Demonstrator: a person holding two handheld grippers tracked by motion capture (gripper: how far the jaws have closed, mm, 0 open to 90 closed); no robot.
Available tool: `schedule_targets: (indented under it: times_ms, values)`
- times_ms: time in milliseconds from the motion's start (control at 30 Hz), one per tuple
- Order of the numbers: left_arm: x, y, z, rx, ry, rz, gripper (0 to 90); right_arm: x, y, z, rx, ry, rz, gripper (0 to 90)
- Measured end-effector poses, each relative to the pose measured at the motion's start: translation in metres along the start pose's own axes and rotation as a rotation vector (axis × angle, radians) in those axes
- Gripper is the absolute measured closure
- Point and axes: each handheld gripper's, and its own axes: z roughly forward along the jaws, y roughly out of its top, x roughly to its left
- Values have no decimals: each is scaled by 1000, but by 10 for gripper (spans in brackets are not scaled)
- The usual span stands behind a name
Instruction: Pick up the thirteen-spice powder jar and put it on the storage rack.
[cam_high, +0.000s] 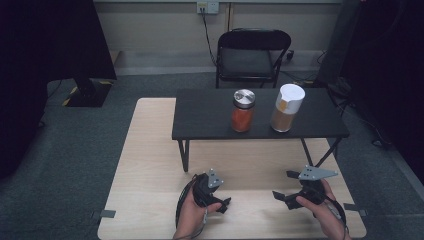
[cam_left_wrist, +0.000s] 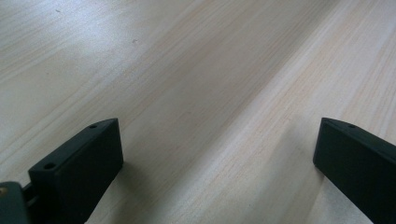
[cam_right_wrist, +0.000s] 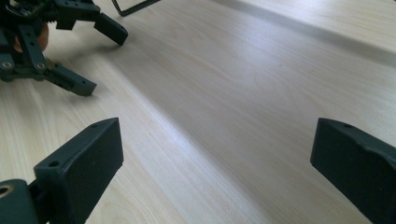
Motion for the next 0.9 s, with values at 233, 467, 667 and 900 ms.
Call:
schedule_targets:
  times_ms: [233,467,667,900]
  values:
    - [0,0,0,0,1,-1,9,0,-6,4,20,-13,0,17]
    - [0,0,0,0,1,-1,9,0,-10,10,47,-19,-1,17]
    - [0,0,0,0,1,-1,9,2,-10,14,83,-37,-12,19]
    - [0,0,0,0,1,-1,9,5,-10,19,121,-63,-23,19]
